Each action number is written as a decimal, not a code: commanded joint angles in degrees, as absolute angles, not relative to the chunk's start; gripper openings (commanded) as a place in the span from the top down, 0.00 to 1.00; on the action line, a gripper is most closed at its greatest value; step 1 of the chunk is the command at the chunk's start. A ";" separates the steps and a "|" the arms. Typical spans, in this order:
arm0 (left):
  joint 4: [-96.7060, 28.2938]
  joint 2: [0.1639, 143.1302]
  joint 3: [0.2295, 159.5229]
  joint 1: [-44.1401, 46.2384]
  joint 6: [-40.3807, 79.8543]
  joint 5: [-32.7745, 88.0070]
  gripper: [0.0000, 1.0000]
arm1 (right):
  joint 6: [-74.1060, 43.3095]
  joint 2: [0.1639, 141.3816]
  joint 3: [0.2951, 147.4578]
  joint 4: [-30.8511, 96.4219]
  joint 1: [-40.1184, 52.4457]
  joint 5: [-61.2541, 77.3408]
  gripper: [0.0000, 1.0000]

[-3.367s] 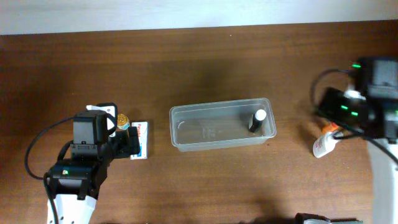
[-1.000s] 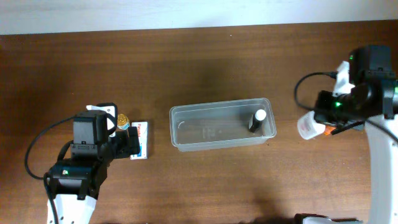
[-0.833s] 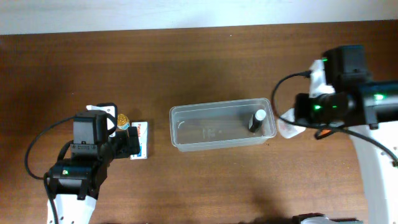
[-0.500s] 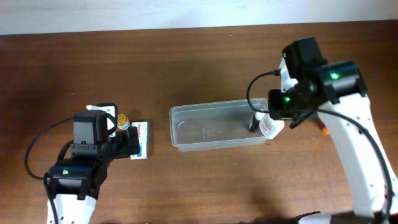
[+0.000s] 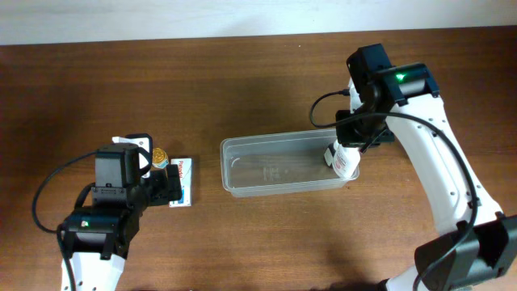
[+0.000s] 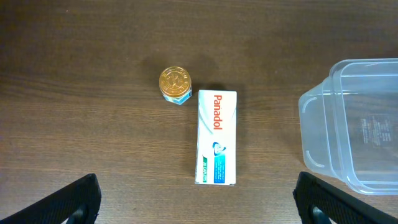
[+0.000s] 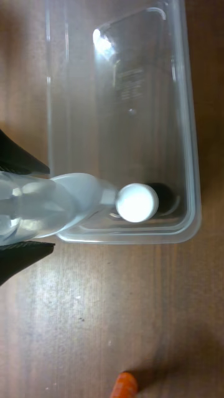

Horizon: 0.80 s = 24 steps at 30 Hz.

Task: Pack container
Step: 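Carry the white squeeze bottle into the container beside the dark bottle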

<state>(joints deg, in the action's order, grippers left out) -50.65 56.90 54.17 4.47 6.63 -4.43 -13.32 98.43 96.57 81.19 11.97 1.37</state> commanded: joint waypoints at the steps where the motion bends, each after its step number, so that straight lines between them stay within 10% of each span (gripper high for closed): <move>1: -50.68 57.06 55.35 4.34 5.96 -3.79 0.00 | -13.80 98.74 94.80 79.11 12.49 0.38 0.83; 11: -50.68 57.06 55.33 4.34 5.96 -3.79 0.00 | -13.76 98.74 84.05 71.79 12.47 0.38 0.82; 15: -50.68 57.06 55.33 4.34 5.96 -3.79 0.00 | -13.74 98.72 84.07 71.46 12.47 0.38 0.53; 24: -50.70 57.06 55.33 4.34 5.96 -3.79 0.00 | -16.36 90.45 93.93 75.22 9.67 -4.62 0.37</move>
<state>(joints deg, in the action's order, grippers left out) -50.72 56.90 54.17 4.47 6.63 -4.40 -13.67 97.08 87.46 74.35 11.79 -0.43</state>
